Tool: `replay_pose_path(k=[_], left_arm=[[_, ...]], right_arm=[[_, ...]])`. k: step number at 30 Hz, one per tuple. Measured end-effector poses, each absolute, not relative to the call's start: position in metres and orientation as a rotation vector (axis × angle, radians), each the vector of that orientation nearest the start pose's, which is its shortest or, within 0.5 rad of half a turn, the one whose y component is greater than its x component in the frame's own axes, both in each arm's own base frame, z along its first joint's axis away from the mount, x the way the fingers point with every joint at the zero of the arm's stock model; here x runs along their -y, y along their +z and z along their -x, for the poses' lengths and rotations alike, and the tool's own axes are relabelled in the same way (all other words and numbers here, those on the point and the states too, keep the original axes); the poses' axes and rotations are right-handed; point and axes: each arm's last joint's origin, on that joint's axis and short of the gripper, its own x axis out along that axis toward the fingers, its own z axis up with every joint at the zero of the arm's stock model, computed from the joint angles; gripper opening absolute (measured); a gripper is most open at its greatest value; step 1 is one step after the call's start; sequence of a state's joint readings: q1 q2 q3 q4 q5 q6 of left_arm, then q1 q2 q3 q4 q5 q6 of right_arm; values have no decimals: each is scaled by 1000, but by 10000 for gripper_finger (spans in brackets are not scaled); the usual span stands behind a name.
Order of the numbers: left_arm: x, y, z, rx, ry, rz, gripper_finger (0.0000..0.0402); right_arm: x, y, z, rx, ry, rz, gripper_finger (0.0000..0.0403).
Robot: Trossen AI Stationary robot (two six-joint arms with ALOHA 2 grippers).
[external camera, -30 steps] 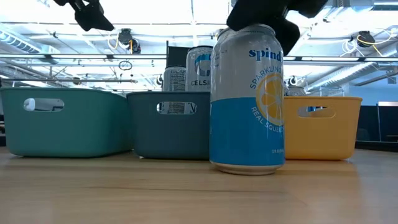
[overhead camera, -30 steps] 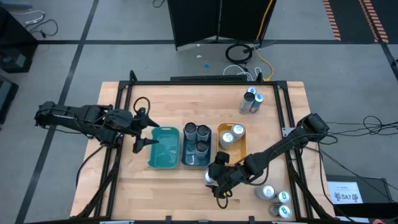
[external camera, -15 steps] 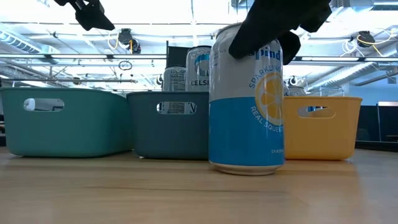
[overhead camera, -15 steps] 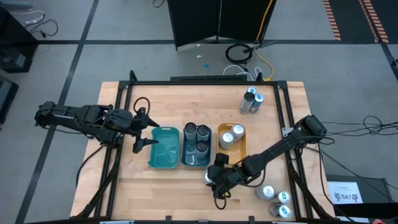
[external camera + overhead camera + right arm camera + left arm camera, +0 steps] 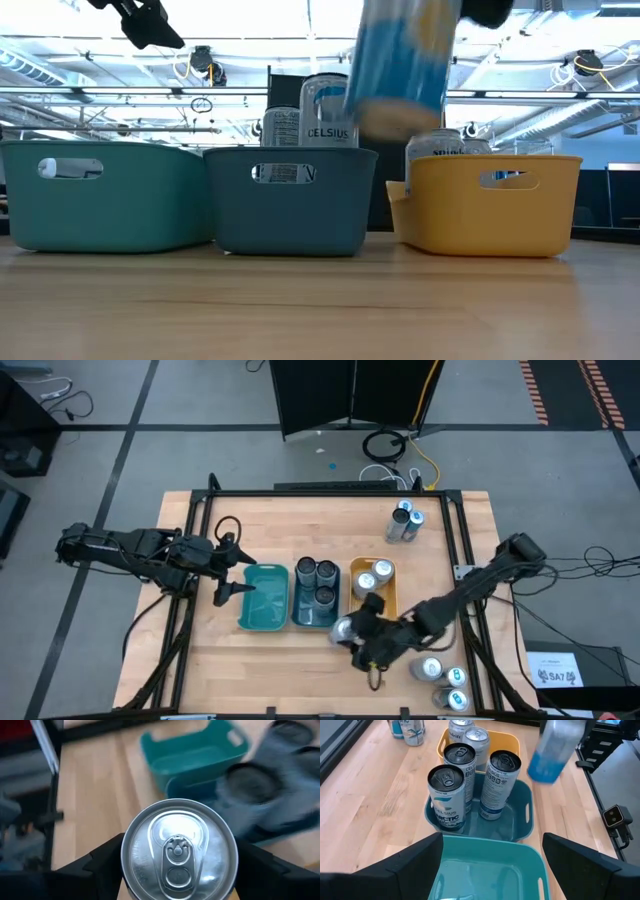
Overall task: Sort soda cans
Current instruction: Put the left silver soda can into the yellow bin
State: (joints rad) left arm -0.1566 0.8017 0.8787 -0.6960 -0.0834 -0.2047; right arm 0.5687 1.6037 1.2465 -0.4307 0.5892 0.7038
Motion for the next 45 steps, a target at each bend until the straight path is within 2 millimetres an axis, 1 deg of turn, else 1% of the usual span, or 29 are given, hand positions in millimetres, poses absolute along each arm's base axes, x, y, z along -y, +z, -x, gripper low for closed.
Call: replay_pose_path(k=[2,4,9,11,16,19,23,26,31,35,41,45], left_arm=[[22,316,-153,-619,-8,124,351],[22,316,-153,-618,-7,124,351],[22,317,-154,-609,-9,125,351],[22,317,-154,-610,-9,124,351],[22,317,-154,-610,-9,124,351],[22,317,-154,-610,-8,124,351],[21,317,-154,-608,6,119,351],[21,317,-154,-607,17,116,351],[21,318,-155,-590,18,117,351],[21,319,-155,-579,17,119,351],[21,319,-155,-579,17,119,351],[21,319,-155,-579,17,119,351]], right_arm=[[-169,288,-286,-551,-299,-307,278],[-165,299,-274,-517,-347,-339,278],[-160,309,-252,-514,-409,-371,278],[-156,309,-245,-534,-455,-401,278],[-144,296,-228,-605,-663,-524,278],[-140,293,-223,-616,-735,-553,278],[-141,289,-224,-639,-754,-565,278],[-143,282,-228,-653,-780,-549,278],[-143,266,-231,-682,-882,-529,278],[-142,259,-230,-666,-932,-537,278],[-140,236,-230,-652,-940,-593,278],[-135,224,-229,-659,-957,-588,278]])
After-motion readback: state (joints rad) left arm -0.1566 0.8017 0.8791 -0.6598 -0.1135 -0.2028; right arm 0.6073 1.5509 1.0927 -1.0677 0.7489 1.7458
